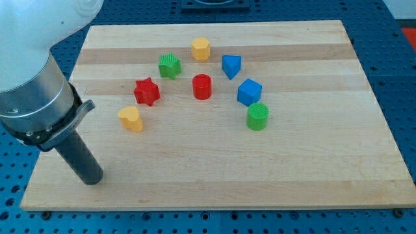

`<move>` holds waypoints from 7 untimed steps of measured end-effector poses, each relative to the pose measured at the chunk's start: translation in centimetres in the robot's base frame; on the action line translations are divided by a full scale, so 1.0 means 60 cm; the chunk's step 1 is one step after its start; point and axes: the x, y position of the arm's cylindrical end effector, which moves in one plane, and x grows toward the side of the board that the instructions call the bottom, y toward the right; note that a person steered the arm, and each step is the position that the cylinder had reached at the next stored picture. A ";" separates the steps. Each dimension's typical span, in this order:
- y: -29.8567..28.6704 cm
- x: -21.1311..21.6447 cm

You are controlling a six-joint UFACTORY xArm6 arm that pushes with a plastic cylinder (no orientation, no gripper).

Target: Slide the yellow heart slightly right

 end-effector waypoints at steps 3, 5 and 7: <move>0.000 -0.004; 0.000 -0.028; -0.002 -0.028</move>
